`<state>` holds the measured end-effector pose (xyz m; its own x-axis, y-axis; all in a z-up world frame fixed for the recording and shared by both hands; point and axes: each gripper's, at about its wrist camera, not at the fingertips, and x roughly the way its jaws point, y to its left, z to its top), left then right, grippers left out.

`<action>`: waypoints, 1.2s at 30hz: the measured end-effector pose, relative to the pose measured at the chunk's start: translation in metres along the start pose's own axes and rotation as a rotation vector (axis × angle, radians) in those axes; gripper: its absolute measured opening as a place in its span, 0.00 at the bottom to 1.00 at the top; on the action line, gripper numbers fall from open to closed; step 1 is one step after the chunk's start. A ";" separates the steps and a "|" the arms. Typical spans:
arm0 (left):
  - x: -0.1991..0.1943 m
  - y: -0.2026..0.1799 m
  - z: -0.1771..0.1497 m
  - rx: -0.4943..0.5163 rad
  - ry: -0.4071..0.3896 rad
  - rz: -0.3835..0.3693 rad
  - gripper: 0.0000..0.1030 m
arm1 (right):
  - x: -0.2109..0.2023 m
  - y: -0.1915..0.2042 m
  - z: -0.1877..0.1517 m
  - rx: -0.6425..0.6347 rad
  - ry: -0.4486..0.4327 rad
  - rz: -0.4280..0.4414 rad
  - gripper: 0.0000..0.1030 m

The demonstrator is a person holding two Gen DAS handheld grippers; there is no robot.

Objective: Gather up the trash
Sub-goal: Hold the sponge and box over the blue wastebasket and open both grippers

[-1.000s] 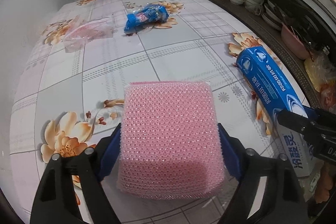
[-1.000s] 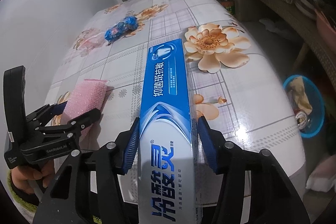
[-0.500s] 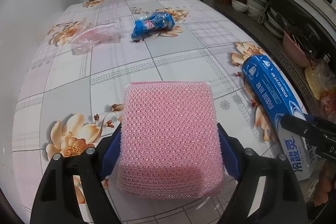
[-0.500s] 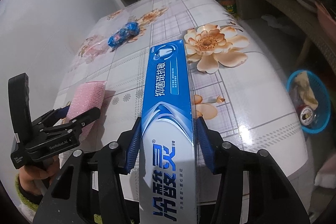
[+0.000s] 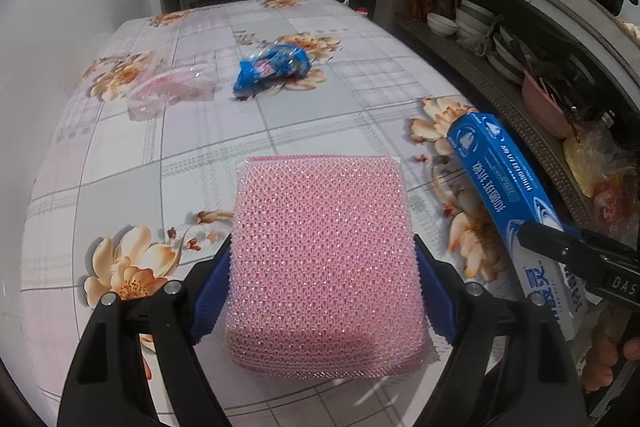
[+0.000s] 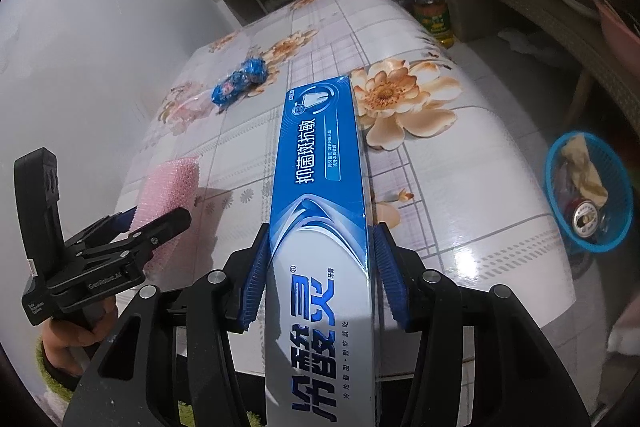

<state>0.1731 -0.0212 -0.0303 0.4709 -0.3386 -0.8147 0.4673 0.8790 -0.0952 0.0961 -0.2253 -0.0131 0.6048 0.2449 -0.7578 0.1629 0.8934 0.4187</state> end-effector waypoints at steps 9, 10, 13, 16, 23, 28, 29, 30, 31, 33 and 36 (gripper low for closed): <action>-0.010 -0.042 0.021 0.059 -0.030 -0.079 0.78 | -0.026 -0.026 0.003 0.052 -0.057 0.015 0.46; -0.010 -0.047 0.024 0.067 -0.031 -0.088 0.78 | -0.031 -0.032 0.003 0.063 -0.066 0.016 0.46; -0.010 -0.070 0.033 0.107 -0.035 -0.121 0.78 | -0.042 -0.048 0.002 0.099 -0.091 0.015 0.46; -0.008 -0.100 0.044 0.150 -0.024 -0.172 0.78 | -0.051 -0.065 0.002 0.136 -0.112 0.013 0.46; 0.013 -0.174 0.071 0.232 0.038 -0.304 0.78 | -0.073 -0.122 -0.009 0.267 -0.160 -0.017 0.46; 0.058 -0.239 0.091 0.249 0.173 -0.415 0.78 | -0.089 -0.177 -0.032 0.394 -0.184 -0.092 0.46; 0.070 -0.254 0.095 0.251 0.206 -0.433 0.78 | -0.089 -0.188 -0.035 0.419 -0.185 -0.108 0.46; 0.081 -0.266 0.098 0.248 0.239 -0.446 0.78 | -0.091 -0.199 -0.042 0.448 -0.183 -0.124 0.46; 0.092 -0.278 0.099 0.243 0.270 -0.449 0.78 | -0.091 -0.211 -0.048 0.477 -0.179 -0.141 0.46; 0.117 -0.299 0.101 0.234 0.334 -0.459 0.78 | -0.093 -0.239 -0.064 0.554 -0.170 -0.167 0.46; 0.156 -0.337 0.102 0.243 0.420 -0.455 0.78 | -0.094 -0.272 -0.084 0.648 -0.163 -0.195 0.46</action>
<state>0.1655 -0.4047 -0.0664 -0.1216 -0.4553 -0.8820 0.7294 0.5617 -0.3905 -0.0702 -0.4595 -0.0976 0.6183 -0.0020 -0.7860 0.6821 0.4983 0.5353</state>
